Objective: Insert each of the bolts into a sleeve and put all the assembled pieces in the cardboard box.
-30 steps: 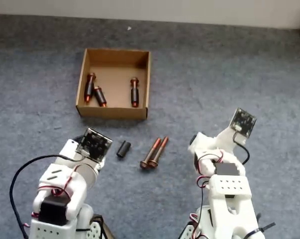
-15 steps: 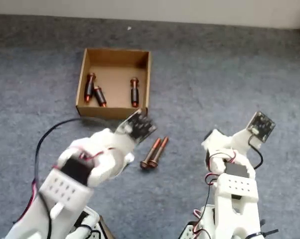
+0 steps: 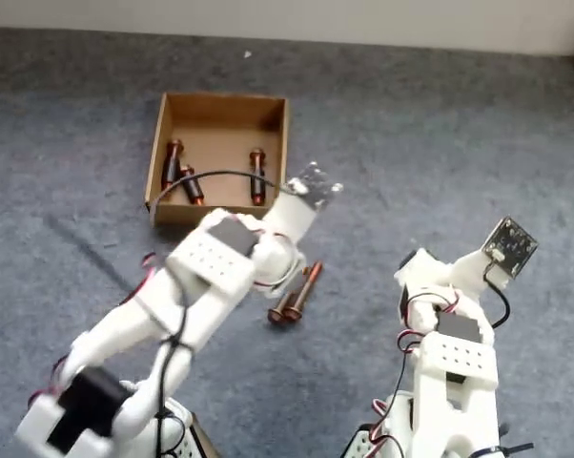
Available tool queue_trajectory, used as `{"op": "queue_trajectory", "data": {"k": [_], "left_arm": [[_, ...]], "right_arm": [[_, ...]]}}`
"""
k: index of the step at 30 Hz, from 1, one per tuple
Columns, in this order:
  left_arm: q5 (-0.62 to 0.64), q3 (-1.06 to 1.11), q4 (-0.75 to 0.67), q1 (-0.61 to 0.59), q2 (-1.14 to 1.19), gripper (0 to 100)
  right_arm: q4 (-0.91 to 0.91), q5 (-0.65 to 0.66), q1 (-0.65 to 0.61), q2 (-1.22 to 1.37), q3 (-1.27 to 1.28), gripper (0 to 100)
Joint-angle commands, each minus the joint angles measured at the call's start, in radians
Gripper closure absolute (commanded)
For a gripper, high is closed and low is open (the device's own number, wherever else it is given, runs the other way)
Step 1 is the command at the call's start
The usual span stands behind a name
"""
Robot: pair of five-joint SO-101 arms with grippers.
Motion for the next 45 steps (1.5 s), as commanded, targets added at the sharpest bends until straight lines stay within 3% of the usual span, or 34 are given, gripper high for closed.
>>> {"op": "queue_trajectory", "data": {"k": [1, 8, 24, 33, 37, 45], "left_arm": [[0.011, -0.147, -0.017, 0.038, 0.150, 76], [0.092, -0.295, -0.012, 0.021, 0.349, 76], [0.089, -0.426, -0.011, -0.027, 0.553, 87], [0.089, -0.432, 0.054, -0.025, 0.556, 87], [0.087, -0.447, 0.100, -0.028, 0.541, 100], [0.095, -0.406, 0.212, -0.054, 0.312, 99]], "right_arm": [[-0.022, -0.009, 0.010, -0.025, -0.015, 99.3], [-0.022, -0.009, 0.007, -0.025, -0.013, 99.3], [-0.022, -0.009, 0.005, -0.025, -0.007, 99.3], [-0.022, -0.009, 0.005, -0.025, -0.007, 99.3], [-0.022, -0.009, 0.005, -0.025, -0.007, 99.3], [-0.022, -0.009, 0.005, -0.025, -0.007, 99.3]]}}
